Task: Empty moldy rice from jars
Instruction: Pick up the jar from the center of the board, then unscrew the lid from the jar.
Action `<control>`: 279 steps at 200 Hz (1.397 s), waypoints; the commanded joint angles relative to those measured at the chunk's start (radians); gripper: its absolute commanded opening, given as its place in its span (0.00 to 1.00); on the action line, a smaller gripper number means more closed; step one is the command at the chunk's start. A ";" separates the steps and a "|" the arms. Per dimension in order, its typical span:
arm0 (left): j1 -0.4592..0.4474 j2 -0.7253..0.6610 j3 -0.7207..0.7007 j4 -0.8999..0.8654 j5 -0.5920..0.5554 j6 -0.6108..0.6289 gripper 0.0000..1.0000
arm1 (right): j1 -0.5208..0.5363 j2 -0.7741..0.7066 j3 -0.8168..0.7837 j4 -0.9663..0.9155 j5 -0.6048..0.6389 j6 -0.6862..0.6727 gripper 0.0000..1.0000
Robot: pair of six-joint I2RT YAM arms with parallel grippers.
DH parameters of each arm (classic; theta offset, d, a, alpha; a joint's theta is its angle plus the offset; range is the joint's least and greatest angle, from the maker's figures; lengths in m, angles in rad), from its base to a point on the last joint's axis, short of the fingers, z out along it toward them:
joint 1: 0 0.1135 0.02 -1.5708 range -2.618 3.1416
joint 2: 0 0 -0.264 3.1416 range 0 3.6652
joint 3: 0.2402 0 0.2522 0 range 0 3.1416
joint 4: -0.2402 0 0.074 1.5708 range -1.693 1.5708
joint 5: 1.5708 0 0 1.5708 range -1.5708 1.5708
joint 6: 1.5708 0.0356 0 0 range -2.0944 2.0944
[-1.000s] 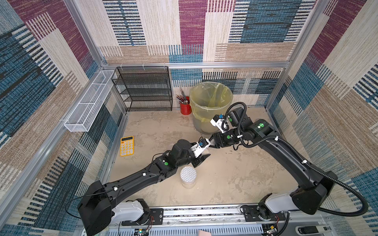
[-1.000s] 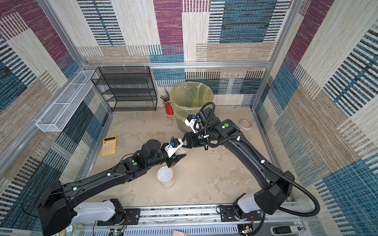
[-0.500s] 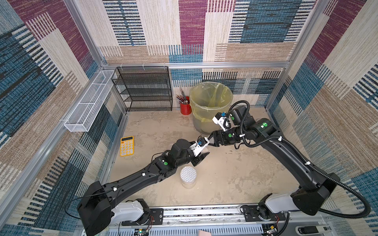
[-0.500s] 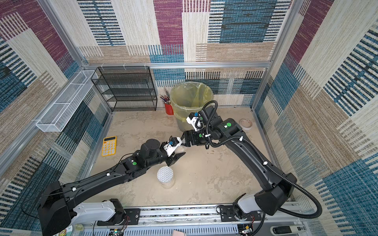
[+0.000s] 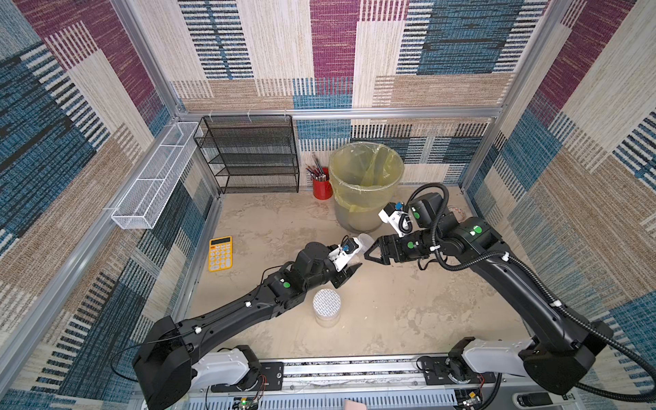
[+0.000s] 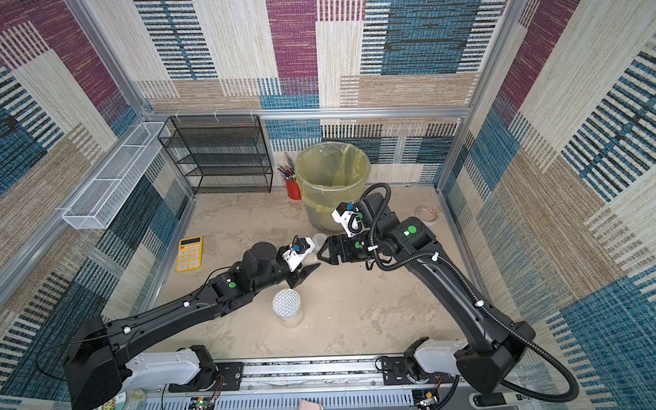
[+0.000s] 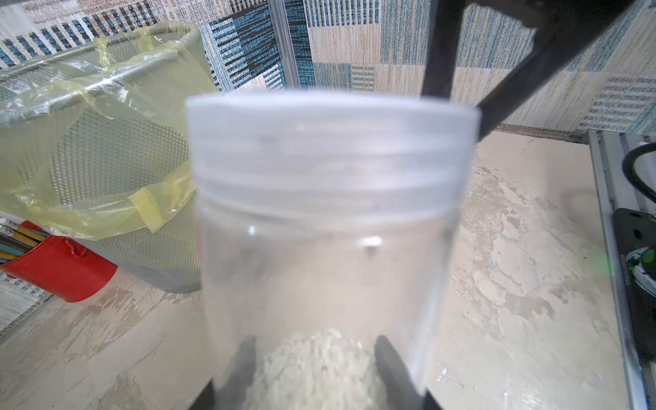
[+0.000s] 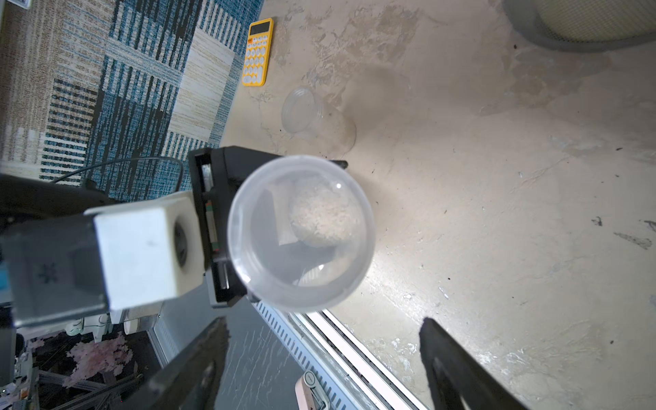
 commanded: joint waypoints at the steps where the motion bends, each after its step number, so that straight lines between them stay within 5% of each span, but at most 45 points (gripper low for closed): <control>1: 0.001 -0.004 -0.003 0.034 -0.014 0.014 0.22 | 0.001 -0.028 -0.001 -0.009 0.008 0.023 0.86; 40: 0.001 -0.015 -0.002 -0.002 -0.039 0.039 0.21 | -0.016 0.011 0.091 -0.072 0.093 0.091 0.85; 135: -0.001 -0.021 -0.017 -0.007 -0.122 0.110 0.20 | -0.079 0.249 0.349 -0.177 -0.072 0.212 0.82; 279: -0.004 -0.007 -0.041 0.041 -0.118 0.085 0.19 | -0.035 0.395 0.431 -0.245 -0.085 0.141 0.76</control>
